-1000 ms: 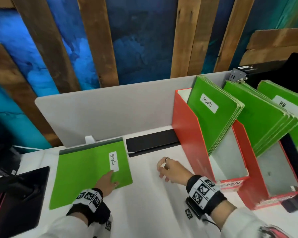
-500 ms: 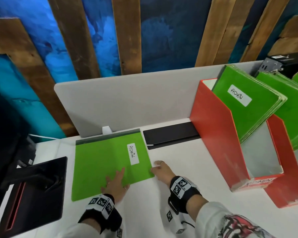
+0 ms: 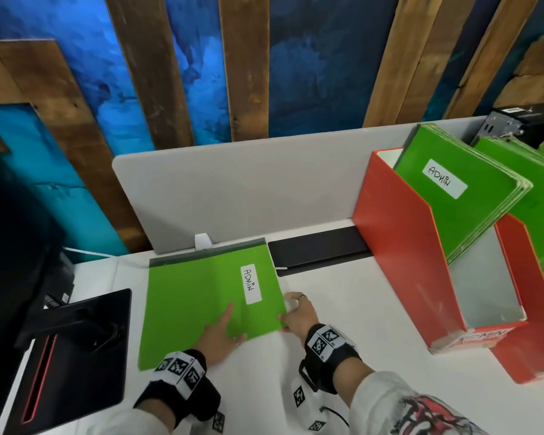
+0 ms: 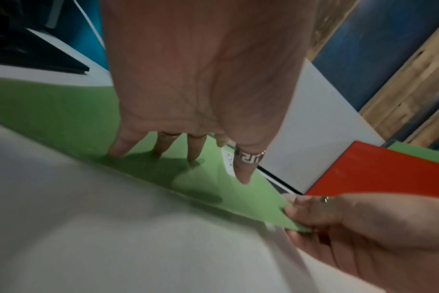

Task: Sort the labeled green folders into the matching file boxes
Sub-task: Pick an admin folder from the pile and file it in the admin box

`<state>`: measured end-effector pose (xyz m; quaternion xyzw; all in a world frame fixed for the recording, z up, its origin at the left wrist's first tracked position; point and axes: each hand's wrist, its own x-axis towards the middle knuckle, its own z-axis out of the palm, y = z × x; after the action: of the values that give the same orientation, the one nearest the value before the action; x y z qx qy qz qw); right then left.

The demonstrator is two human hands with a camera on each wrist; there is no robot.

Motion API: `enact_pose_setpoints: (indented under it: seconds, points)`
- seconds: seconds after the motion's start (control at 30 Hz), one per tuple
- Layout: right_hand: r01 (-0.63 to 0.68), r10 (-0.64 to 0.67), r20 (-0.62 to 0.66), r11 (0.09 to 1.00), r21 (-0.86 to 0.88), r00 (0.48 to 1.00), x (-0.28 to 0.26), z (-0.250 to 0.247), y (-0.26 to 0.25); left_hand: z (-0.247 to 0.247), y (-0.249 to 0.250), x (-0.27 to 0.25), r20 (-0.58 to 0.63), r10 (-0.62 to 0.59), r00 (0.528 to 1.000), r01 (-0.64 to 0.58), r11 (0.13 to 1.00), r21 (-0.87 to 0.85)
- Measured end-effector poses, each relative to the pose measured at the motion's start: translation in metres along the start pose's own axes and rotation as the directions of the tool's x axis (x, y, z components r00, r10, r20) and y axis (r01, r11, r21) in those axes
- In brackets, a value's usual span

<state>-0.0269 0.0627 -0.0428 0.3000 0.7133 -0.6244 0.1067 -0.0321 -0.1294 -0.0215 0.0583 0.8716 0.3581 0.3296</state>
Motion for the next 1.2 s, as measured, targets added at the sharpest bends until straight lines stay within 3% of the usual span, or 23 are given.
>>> enact_pose_setpoints:
  seconds: [0.1,0.2,0.33,0.57,0.7,0.8,0.93,1.0,1.07,1.2]
  points:
    - [0.04,-0.036,0.059,0.997,-0.07,0.998,-0.009,-0.019,-0.004,-0.018,0.014,0.0,-0.123,0.03,0.992,-0.028,0.999,0.019]
    - [0.103,-0.058,0.21,0.973,-0.207,0.976,-0.018,-0.057,-0.009,-0.04,0.025,0.006,-0.234,0.041,0.971,-0.036,0.999,0.026]
    - [0.265,-0.093,0.379,0.863,-0.43,0.921,-0.025,-0.108,-0.014,-0.052,0.033,0.017,-0.272,0.021,0.962,-0.012,0.999,0.035]
    - [0.462,-0.165,0.46,0.583,-0.668,0.873,-0.03,-0.168,-0.026,-0.031,0.036,0.033,-0.192,0.015,0.981,-0.031,0.996,-0.079]
    - [0.477,-0.224,0.431,0.564,-0.674,0.874,-0.043,-0.183,-0.04,-0.024,0.04,0.044,-0.174,0.016,0.985,-0.054,0.975,-0.218]
    - [0.462,-0.339,0.314,0.679,-0.571,0.887,-0.05,-0.19,-0.051,-0.029,0.042,0.051,-0.229,-0.013,0.973,-0.04,0.973,-0.226]
    - [0.457,-0.461,0.006,0.879,-0.138,0.887,-0.057,-0.192,-0.06,-0.041,0.048,0.052,-0.238,0.071,0.969,-0.134,0.956,-0.261]
    - [0.443,-0.431,-0.132,0.892,0.084,0.893,-0.059,-0.192,-0.059,-0.043,0.05,0.052,-0.238,0.128,0.963,-0.203,0.923,-0.325]
    - [0.422,-0.385,-0.181,0.865,0.272,0.905,-0.062,-0.191,-0.056,-0.042,0.058,0.045,-0.261,0.172,0.95,-0.269,0.873,-0.408]
    - [0.429,-0.365,-0.231,0.813,0.393,0.902,-0.073,-0.181,-0.053,-0.039,0.073,0.032,-0.322,0.153,0.934,-0.319,0.762,-0.564]
